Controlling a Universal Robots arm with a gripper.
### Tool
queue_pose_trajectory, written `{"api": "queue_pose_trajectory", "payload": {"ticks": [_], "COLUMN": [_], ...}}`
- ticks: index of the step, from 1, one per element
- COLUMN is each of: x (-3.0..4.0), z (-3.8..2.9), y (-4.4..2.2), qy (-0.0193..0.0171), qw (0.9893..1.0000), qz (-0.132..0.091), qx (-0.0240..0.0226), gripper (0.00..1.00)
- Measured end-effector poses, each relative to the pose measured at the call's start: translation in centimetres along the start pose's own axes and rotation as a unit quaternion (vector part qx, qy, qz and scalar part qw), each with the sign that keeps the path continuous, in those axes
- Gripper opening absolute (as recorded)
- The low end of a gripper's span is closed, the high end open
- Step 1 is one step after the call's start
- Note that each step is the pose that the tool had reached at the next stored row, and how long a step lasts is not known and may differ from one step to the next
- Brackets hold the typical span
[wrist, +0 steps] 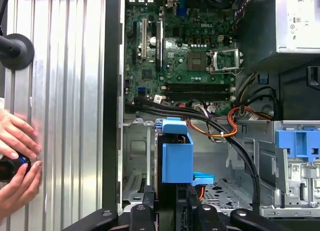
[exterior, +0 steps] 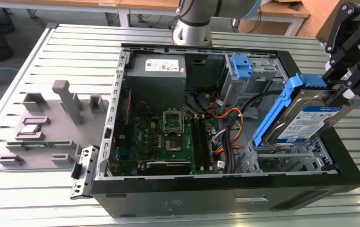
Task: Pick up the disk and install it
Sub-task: 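Insert the disk into the insertion slot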
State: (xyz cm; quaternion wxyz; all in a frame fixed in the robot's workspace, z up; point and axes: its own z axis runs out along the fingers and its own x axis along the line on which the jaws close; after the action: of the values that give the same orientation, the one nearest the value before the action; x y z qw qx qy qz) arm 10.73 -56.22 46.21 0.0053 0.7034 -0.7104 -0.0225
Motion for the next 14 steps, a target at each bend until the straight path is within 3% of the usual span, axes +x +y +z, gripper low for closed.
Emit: {"api": "queue_pose_trajectory", "payload": {"ticks": [14], "x": [0.02], "z": [0.59], "y": [-0.18], "qy": [0.0001], "qw": [1.0], "qz": [0.0], "qx": [0.0], "gripper": [0.35]}}
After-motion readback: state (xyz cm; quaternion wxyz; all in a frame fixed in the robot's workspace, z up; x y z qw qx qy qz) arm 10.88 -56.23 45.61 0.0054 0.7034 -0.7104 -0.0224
